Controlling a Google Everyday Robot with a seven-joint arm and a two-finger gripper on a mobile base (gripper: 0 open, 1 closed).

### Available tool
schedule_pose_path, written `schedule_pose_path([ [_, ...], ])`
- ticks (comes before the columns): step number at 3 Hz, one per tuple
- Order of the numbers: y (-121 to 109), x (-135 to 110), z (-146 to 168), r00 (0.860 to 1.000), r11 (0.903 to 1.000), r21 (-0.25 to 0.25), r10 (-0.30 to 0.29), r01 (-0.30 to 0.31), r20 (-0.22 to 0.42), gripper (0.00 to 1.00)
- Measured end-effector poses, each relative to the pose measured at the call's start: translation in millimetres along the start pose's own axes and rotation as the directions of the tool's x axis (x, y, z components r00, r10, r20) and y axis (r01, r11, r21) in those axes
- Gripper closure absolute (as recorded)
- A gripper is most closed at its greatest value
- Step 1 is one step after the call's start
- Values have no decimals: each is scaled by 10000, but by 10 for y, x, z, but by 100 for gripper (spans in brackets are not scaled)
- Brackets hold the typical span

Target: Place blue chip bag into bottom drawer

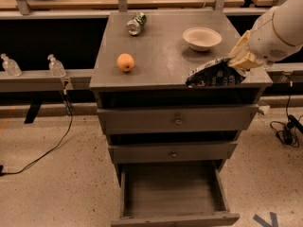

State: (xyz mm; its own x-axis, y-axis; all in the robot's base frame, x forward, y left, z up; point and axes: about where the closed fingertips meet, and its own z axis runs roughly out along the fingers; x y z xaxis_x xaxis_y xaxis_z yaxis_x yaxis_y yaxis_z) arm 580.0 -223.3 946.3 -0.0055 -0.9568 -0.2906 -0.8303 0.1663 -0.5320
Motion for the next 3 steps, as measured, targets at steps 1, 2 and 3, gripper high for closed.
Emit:
schedule_pose_path([
  [1, 373, -230, -306, 9926, 9959, -155, -872, 888, 845, 100],
  [2, 1071, -26, -219, 9883, 9945, -833, -510, 635, 1439, 100],
  [3, 1080, -32, -203, 9869, 9936, -931, -492, 641, 1535, 100],
])
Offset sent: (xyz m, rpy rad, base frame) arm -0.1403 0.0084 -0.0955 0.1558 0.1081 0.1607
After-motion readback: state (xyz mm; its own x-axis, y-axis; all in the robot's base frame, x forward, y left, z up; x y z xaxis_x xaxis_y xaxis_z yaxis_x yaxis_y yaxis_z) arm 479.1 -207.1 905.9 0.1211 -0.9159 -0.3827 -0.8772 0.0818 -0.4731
